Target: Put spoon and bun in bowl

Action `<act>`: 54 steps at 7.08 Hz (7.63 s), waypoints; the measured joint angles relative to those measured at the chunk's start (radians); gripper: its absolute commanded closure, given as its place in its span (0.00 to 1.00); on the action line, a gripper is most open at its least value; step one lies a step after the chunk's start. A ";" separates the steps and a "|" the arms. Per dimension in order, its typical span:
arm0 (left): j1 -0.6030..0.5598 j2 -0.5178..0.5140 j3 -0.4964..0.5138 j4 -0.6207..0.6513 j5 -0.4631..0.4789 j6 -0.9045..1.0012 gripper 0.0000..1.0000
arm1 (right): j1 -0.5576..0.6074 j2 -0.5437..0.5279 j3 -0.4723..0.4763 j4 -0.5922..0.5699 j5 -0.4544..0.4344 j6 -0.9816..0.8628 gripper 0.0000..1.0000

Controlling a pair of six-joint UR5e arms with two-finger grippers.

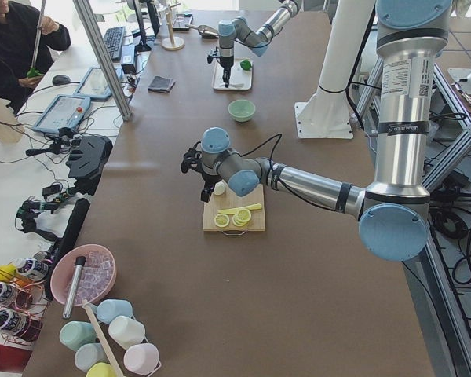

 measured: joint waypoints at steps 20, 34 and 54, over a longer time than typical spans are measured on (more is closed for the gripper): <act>0.273 -0.434 -0.029 0.203 0.169 -0.545 1.00 | -0.171 0.247 0.017 -0.009 -0.087 0.174 0.01; 0.596 -0.665 0.159 0.041 0.493 -0.862 0.02 | 0.115 0.027 0.216 -0.139 0.109 -0.153 0.00; -0.479 0.028 0.011 0.429 0.007 0.373 0.02 | 0.747 -0.383 0.066 -0.325 0.237 -1.066 0.00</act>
